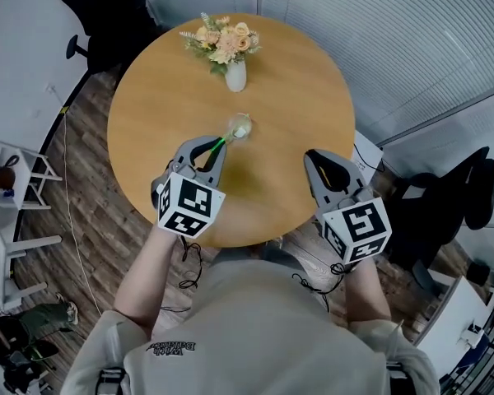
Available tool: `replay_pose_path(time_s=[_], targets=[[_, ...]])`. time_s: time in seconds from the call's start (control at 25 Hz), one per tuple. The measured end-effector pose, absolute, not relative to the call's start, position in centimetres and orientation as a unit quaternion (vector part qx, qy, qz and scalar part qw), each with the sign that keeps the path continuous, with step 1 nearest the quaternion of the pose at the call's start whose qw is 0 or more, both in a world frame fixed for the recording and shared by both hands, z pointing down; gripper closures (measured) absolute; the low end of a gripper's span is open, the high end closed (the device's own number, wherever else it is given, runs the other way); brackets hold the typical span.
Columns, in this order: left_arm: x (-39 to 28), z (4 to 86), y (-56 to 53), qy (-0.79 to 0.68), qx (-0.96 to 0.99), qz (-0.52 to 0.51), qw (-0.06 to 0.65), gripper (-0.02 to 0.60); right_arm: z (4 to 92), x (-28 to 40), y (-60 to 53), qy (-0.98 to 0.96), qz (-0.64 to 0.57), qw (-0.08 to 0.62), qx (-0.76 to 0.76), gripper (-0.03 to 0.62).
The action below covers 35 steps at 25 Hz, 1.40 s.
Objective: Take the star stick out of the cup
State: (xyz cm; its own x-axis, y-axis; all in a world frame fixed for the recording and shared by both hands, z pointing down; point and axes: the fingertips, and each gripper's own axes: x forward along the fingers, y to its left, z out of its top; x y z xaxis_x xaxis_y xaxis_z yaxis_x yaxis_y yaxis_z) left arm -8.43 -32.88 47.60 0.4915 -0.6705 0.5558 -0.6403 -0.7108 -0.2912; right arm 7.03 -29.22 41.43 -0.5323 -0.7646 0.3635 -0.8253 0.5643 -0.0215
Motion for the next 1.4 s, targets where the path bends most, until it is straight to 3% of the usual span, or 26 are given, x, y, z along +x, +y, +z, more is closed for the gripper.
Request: replay_pose_path(time_s=[0.44,0.6,1.0,1.4], targets=[[-10.4,33.9,-29.8,0.461,-0.865,-0.17,0.098,0.548,32.5,6.2,-28.4,-0.886,0.016,0.089,0.455,0.559],[-10.9,30.2,-27.8,0.488,-0.862,-0.095,0.094,0.548,29.7,6.7,-27.5,-0.881,-0.004,0.059,0.469,0.559],[-11.2,27.9,-24.1,0.479,-0.872,-0.037,0.093,0.548,27.8,7.1,-25.3,-0.877,-0.016,0.025,0.48,0.559],[-11.1,30.6,-22.7,0.473,-0.871,-0.063,0.114,0.548,29.7,5.9,-23.6,-0.887,0.031,0.02,0.461,0.558]])
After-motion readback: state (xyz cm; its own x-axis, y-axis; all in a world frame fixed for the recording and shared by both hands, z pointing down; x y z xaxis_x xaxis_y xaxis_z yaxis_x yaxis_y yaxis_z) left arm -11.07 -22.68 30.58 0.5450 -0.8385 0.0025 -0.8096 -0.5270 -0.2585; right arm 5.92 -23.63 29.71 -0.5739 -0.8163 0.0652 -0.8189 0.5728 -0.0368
